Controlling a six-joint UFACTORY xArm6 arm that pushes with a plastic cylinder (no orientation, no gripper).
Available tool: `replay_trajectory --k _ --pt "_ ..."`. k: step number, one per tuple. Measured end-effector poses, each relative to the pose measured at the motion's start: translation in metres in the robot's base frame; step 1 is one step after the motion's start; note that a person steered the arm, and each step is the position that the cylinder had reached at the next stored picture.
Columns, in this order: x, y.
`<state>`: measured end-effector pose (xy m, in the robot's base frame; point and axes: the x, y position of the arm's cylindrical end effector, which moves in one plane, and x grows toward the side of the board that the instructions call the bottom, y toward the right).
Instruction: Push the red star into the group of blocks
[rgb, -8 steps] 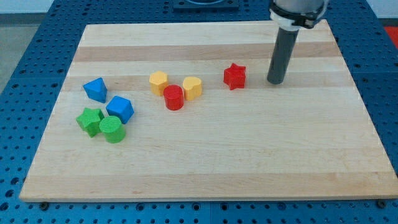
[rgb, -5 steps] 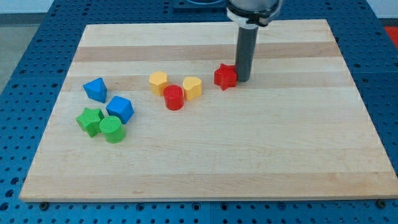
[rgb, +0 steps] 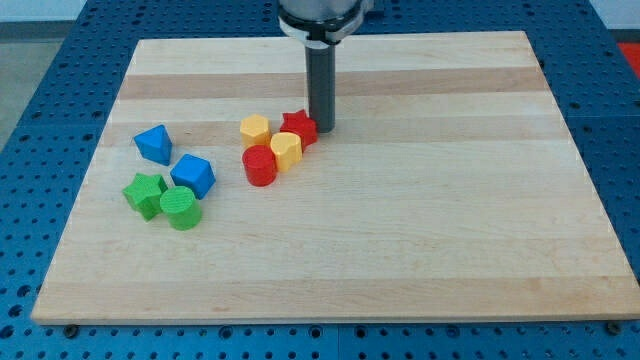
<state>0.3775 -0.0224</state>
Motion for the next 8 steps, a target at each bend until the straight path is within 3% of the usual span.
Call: replay_trajectory --k 4,6,8 --pt "-0.007 -0.042" --pt "-0.051 -0.065" --pt "-0.082 -0.139"
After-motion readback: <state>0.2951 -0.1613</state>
